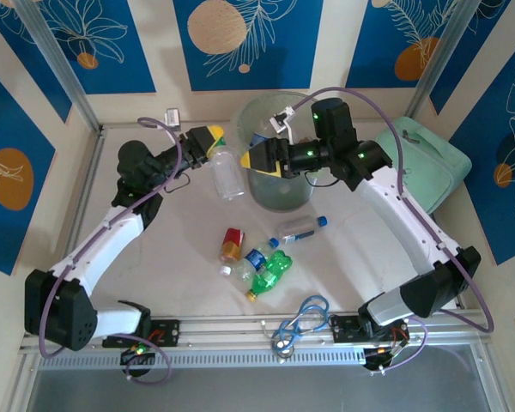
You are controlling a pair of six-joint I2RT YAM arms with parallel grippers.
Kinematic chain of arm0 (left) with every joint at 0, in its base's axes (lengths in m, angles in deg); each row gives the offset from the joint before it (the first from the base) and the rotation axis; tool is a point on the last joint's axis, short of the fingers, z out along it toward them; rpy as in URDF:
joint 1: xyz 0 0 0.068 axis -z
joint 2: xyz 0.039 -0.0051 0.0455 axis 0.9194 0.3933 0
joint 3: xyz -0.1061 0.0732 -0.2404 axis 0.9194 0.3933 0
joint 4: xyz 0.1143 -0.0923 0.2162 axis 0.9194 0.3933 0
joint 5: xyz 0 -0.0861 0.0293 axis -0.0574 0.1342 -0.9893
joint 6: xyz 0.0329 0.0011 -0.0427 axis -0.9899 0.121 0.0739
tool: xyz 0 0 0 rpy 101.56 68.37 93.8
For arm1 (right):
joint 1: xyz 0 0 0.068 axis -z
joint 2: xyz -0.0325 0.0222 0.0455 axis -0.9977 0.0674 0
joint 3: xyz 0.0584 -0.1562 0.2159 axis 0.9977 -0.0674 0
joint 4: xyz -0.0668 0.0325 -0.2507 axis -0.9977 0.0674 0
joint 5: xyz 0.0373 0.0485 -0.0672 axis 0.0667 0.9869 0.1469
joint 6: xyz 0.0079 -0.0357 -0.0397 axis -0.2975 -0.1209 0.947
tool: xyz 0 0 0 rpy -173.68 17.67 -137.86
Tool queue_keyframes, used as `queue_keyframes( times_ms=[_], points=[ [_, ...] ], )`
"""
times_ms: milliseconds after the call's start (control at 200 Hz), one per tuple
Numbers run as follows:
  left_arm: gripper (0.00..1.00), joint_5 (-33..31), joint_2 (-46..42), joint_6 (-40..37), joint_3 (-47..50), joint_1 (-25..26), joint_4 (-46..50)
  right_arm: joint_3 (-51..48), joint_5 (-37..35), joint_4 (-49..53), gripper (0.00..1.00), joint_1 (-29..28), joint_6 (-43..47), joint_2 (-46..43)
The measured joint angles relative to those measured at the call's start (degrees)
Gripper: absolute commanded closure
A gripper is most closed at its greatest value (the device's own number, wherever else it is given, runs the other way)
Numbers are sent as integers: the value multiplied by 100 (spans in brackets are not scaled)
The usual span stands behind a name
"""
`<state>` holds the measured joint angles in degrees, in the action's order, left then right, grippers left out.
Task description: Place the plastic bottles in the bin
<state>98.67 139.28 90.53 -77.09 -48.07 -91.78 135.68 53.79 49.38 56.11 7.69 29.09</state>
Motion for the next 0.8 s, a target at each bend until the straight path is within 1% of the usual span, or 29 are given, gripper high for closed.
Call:
queue_keyframes(
  times_ms=[110,290,515,610,705,800],
  points=[
    [77,166,107,385,20,0,-538,136,162,-33,3,-59,-4,151],
    [78,208,249,879,79,0,-1224,345,302,-170,6,-308,-26,387],
    [78,212,452,1226,98,0,-1685,520,350,-299,13,-540,-109,634],
    [78,227,457,1283,98,0,-1759,520,352,-348,18,-555,-175,669],
    [78,227,457,1325,103,0,-1840,520,350,-400,27,-555,-236,671],
    [78,227,457,1344,111,0,-1917,522,350,-417,31,-555,-289,691]
  ],
)
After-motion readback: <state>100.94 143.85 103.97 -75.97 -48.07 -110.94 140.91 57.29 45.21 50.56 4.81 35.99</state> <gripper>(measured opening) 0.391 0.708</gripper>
